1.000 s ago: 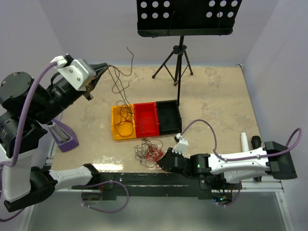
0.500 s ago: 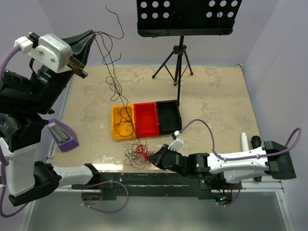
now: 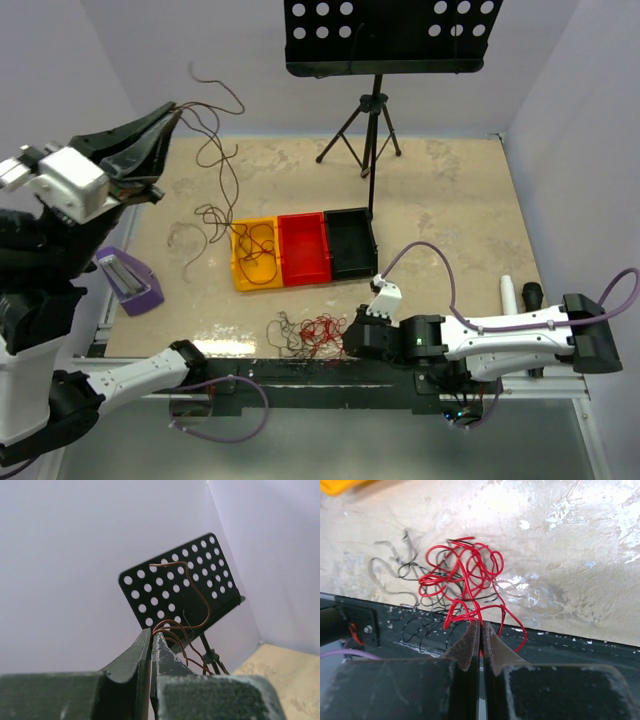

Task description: Untangle the cables

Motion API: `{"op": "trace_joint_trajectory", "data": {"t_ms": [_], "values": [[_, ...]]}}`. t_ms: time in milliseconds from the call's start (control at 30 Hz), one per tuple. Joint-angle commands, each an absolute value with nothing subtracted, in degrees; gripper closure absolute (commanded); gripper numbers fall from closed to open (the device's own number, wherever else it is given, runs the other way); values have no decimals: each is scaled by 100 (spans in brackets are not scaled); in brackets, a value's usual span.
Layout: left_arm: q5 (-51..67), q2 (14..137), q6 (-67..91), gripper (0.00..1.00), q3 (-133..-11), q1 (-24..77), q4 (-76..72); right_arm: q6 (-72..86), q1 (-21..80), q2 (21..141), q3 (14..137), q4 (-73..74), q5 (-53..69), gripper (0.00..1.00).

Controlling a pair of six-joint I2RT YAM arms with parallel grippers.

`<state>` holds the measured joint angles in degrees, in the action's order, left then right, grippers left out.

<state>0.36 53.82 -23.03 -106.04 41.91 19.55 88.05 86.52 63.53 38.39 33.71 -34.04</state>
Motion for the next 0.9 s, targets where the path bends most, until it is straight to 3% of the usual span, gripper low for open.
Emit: {"op": "trace_joint_trajectory", "data": {"t_ms": [0,300,400,467,600,867], "values": [[290,5695,-2153,95,-10651,4175,2048,8965,8657,6083,4035,3973,-3762,100],[720,5985,-2171,93,-10951,4175,2100,8913,8666,6082,3929,3859,-3744,100],[861,6020,-2083,93,-10951,4175,2118,8772,8657,5986,4191,4042,-3928,78],[914,6047,-2048,93,-10986,4175,2144,8553,8666,5811,4446,4139,-4130,56],[1028,6099,-2030,93,-11092,4175,2250,7859,8657,5354,4938,4017,-4543,22],[1318,6091,-2022,92,-11074,4175,2355,6313,8657,5107,5432,3087,-4685,11]]}}
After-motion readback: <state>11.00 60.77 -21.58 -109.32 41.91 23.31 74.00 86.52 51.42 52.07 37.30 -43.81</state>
